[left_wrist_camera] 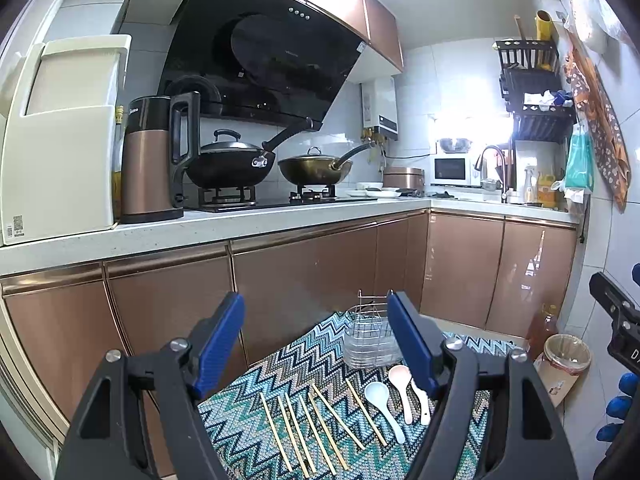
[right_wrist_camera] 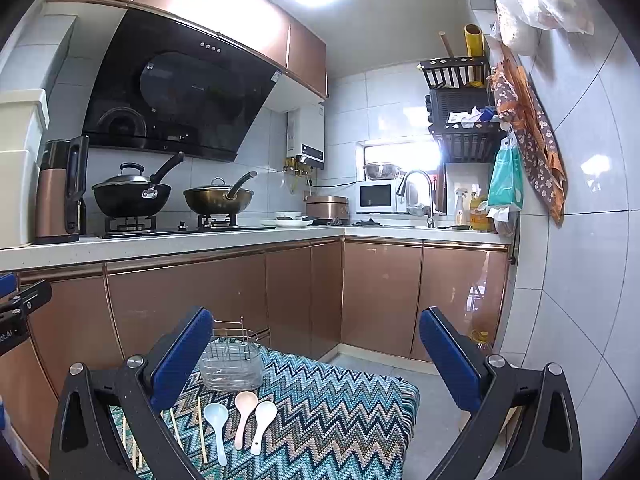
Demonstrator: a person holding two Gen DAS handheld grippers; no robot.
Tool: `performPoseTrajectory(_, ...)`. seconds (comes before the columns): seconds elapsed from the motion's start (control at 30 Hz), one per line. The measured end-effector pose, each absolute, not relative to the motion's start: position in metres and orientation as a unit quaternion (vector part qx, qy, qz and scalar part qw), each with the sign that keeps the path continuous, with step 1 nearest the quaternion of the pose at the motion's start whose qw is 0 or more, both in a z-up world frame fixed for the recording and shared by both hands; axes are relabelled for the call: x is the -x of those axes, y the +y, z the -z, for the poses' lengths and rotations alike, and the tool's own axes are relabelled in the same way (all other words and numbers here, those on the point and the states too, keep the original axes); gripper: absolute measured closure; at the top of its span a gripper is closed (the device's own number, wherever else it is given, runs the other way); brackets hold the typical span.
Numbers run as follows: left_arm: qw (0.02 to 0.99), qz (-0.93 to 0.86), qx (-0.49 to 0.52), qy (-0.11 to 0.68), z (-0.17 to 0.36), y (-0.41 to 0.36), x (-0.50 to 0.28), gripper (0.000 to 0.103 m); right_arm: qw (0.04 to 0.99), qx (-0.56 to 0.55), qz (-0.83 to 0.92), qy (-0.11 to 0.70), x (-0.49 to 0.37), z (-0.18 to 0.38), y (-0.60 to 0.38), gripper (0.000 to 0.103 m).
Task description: Organize utensils
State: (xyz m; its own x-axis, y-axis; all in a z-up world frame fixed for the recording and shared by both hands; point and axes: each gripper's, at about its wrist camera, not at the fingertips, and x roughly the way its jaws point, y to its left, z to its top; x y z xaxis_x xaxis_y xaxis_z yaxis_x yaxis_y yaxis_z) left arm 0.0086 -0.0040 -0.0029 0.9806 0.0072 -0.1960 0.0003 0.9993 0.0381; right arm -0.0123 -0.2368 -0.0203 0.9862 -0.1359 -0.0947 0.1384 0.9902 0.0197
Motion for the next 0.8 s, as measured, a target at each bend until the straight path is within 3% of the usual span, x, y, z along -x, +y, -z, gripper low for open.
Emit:
performPoseTrajectory(0.53,0.996,0.004,0.006,0.087,0.0,0.004,-0.018,0.031,0.996,-0.006,0.064,0.064,-0.006,0.026,-0.239,0.0)
performPoseTrajectory(0.8,0.986,0.01,0.048,0.159,0.013,0.031,-0.058,0.031,0.994,-0.012,0.035,0.107,-0.039,0.041,-0.254,0.0)
